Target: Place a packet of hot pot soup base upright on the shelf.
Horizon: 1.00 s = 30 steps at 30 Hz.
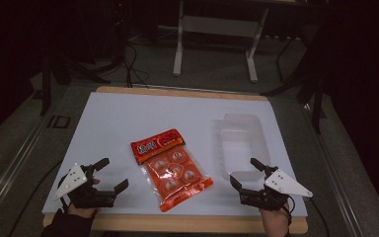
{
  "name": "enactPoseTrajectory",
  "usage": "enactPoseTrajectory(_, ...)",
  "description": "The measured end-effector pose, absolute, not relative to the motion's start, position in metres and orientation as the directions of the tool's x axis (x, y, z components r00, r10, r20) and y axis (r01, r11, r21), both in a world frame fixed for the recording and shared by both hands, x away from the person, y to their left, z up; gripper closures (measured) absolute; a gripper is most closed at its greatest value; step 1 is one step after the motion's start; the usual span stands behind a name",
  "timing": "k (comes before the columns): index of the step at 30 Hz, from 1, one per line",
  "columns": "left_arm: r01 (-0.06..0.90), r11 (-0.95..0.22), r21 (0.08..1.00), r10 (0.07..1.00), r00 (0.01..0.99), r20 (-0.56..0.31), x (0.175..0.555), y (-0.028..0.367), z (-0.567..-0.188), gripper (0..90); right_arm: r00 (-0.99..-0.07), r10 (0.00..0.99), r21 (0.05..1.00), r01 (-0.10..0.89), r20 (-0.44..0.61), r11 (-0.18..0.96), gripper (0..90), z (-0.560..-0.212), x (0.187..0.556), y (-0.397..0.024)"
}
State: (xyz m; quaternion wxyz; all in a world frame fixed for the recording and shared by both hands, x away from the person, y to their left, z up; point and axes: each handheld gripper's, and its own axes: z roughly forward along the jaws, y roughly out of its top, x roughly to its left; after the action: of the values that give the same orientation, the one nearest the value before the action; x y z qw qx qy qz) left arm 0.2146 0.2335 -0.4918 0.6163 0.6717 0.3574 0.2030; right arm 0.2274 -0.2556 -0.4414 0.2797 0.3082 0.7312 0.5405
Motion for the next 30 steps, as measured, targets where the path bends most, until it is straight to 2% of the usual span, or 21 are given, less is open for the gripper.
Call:
enactPoseTrajectory(2,0.255,-0.008,0.967,0.718,0.675,-0.172,0.215,0.233,-0.491,0.4,-0.656,0.751,0.961,0.154,-0.074,0.229,13.5,-0.442,0.227,-0.255)
enactPoseTrajectory(16,0.246,-0.08,0.966,0.721,0.683,-0.114,0.212,0.228,-0.49,0.4,-0.661,0.745,0.956,0.15,-0.094,0.254,11.5,-0.438,0.225,-0.253)
enactPoseTrajectory(23,0.26,-0.144,0.955,0.686,0.722,-0.093,0.212,0.224,-0.489,0.3,-0.667,0.738,0.953,0.149,-0.102,0.266,11.3,-0.437,0.223,-0.25)
enactPoseTrajectory(30,0.263,-0.138,0.955,0.666,0.738,-0.107,0.213,0.219,-0.479,0.4,-0.689,0.71,0.952,0.099,-0.145,0.29,11.3,-0.434,0.217,-0.245)
